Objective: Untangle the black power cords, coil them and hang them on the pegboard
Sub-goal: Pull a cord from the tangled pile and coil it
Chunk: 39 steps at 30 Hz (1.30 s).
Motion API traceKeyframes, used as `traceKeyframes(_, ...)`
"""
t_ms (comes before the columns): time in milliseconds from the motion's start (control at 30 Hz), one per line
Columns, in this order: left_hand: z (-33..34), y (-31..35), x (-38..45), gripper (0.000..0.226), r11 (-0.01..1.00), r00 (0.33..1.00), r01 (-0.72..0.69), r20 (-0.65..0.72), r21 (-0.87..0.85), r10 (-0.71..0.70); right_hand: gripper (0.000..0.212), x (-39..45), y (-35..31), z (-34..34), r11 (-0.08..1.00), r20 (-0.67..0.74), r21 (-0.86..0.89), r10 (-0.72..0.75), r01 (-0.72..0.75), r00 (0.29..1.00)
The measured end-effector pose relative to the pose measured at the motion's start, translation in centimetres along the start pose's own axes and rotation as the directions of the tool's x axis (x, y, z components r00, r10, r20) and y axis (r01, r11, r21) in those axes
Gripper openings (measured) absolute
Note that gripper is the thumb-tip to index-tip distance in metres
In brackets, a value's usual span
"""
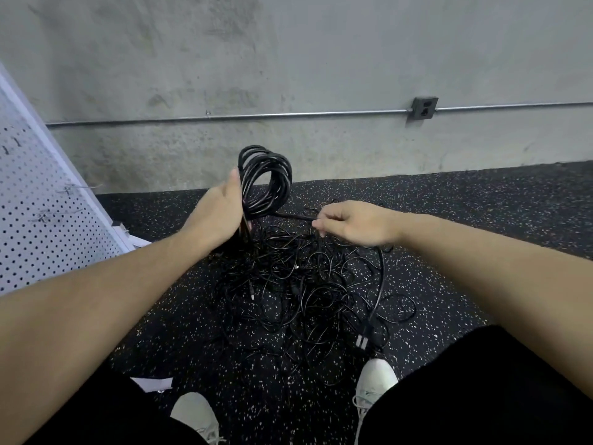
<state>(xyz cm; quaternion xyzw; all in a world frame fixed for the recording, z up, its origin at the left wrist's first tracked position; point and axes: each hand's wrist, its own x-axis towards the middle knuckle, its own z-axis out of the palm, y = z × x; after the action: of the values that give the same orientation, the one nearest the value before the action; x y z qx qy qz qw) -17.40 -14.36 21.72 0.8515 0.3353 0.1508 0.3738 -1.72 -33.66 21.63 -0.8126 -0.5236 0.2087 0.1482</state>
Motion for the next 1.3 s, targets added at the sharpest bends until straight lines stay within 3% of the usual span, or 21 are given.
traceKeyframes(133,0.2,-0.9,0.9,0.074,0.997,0.998,0.059,-0.015,0.054,-0.059,0.027,0.0,-1.7,0.2,0.980,0.011,-0.136,-0.146,0.146,0.989)
traceKeyframes(233,0.5,0.0,1.1,0.064,0.982,0.996,0.091,-0.008,0.166,-0.091,0.028,0.0,-3.8,0.4,0.897,-0.032,-0.327,-0.324,0.297,0.945)
traceKeyframes(333,1.6,0.6,0.9,0.059,0.938,0.994,0.055,0.073,0.343,-0.085,0.029,0.5,-4.5,0.3,0.808,-0.103,-0.489,-0.427,0.328,0.899)
traceKeyframes(400,2.2,1.0,0.4,0.058,0.874,0.992,0.000,0.107,0.486,-0.059,0.031,0.6,-4.2,-0.2,0.818,-0.168,-0.484,-0.435,0.310,0.885)
traceKeyframes(500,2.6,1.8,-0.6,0.061,0.815,0.982,-0.137,0.188,0.563,0.035,0.032,0.7,-3.5,-1.5,0.917,-0.300,-0.324,-0.333,0.233,0.894)
traceKeyframes(600,2.6,2.6,-1.2,0.059,0.806,0.953,-0.228,0.296,0.546,0.069,0.031,0.7,-2.8,-2.5,0.991,-0.374,-0.024,-0.133,0.134,0.918)
traceKeyframes(700,2.3,2.5,-1.7,0.045,0.844,0.914,-0.271,0.400,0.462,0.075,0.046,0.7,-2.5,-2.9,0.976,-0.361,0.143,-0.102,0.163,0.927)
traceKeyframes(833,1.5,2.9,-2.2,0.046,0.885,0.871,-0.376,0.431,0.276,0.235,0.054,1.2,-2.0,-2.7,0.922,-0.346,0.324,-0.092,0.211,0.934)
traceKeyframes(933,1.3,2.9,-2.5,0.058,0.827,0.787,-0.525,0.486,0.201,0.381,0.027,1.7,-1.1,-2.3,0.898,-0.263,0.398,-0.085,0.189,0.961)
traceKeyframes(1000,1.5,2.5,-2.5,0.063,0.830,0.768,-0.537,0.493,0.151,0.408,0.021,1.8,-0.3,-1.9,0.850,-0.163,0.513,-0.038,0.118,0.986)
traceKeyframes(1100,1.7,1.7,-2.7,0.049,0.851,0.796,-0.508,0.449,0.132,0.406,0.025,1.5,1.6,-1.5,0.773,0.078,0.628,0.053,-0.090,0.996)
traceKeyframes(1167,1.6,1.4,-2.8,0.053,0.870,0.832,-0.479,0.376,0.118,0.407,0.019,1.2,2.9,-1.4,0.710,0.200,0.676,0.083,-0.198,0.976)
traceKeyframes(1233,1.5,1.2,-2.5,0.058,0.891,0.867,-0.443,0.299,0.098,0.399,0.013,1.0,3.7,-1.4,0.592,0.256,0.761,0.102,-0.265,0.961)
traceKeyframes(1300,1.7,1.3,-2.3,0.048,0.902,0.880,-0.427,0.261,0.064,0.398,0.015,0.7,3.8,-1.2,0.591,0.220,0.768,0.118,-0.247,0.968)
